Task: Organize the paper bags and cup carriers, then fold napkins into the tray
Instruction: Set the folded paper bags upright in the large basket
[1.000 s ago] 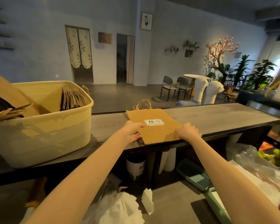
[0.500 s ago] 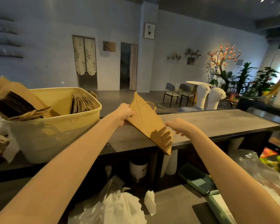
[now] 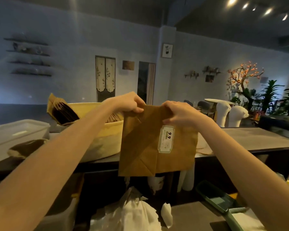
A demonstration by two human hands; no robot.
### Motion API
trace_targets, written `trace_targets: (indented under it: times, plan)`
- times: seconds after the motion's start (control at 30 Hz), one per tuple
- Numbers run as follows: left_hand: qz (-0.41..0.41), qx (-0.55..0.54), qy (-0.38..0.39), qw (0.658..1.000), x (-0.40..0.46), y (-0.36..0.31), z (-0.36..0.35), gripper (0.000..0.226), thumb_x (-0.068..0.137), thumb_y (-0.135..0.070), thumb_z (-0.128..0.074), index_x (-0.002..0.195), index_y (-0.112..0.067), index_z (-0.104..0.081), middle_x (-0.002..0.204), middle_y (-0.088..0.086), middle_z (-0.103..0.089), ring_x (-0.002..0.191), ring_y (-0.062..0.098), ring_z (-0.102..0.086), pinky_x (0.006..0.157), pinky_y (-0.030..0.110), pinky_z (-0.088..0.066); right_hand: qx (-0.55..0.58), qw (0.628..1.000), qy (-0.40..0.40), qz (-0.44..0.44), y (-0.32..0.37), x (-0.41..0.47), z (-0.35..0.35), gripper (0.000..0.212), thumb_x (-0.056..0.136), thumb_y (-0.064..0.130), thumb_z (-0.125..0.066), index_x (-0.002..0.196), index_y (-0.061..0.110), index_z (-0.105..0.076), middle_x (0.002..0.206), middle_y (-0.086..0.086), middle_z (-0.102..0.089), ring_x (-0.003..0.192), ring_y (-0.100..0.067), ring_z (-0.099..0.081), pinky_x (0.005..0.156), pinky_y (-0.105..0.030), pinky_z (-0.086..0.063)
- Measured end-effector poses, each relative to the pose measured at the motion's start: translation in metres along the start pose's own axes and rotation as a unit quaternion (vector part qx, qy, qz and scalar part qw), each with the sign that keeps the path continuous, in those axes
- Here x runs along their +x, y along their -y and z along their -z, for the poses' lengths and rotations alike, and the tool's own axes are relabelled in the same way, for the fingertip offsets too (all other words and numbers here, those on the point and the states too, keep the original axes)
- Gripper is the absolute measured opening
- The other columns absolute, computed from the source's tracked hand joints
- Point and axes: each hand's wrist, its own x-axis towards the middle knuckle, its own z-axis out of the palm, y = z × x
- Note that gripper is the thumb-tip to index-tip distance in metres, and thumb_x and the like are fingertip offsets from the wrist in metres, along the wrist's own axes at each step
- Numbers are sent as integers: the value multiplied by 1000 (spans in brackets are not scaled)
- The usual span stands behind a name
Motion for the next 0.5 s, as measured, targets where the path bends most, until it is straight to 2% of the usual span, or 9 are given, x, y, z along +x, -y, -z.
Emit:
trace_targets:
  times: [0.1,0.23,0.37,0.5]
  plan:
    - [-4,-20,-26,999,-11,3,11,14,92,-15,-56,104,-18,-63,91,-2,-61,91,18,-61,75,29,-53,5,998,49,-26,1,-7,12,43,85,38,-65,123,25,-49,108,6,-58,102,-16,-56,91,-36,-49]
    - [-10,-77,-138,987,-21,8,21,13,85,-20,-66,98,-19,-64,88,-5,-59,84,10,-55,65,19,-46,74,994,82,-8,10,-16,20,31,92,28,-58,121,18,-57,103,3,-62,97,-16,-61,82,-26,-48]
    - [-8,-87,-263,961,-22,18,26,35,83,-22,-69,115,-15,-56,110,3,-56,103,17,-53,82,27,-48,149,987,53,3,26,-17,31,24,95,28,-52,117,21,-56,104,3,-62,95,-13,-61,87,-29,-48]
    - [-5,-68,-347,935,-28,23,34,50,85,-20,-66,130,-13,-45,127,9,-51,113,22,-50,92,32,-45,232,972,-22,-3,34,-10,46,20,95,27,-52,112,19,-59,102,0,-66,91,-14,-64,84,-30,-49]
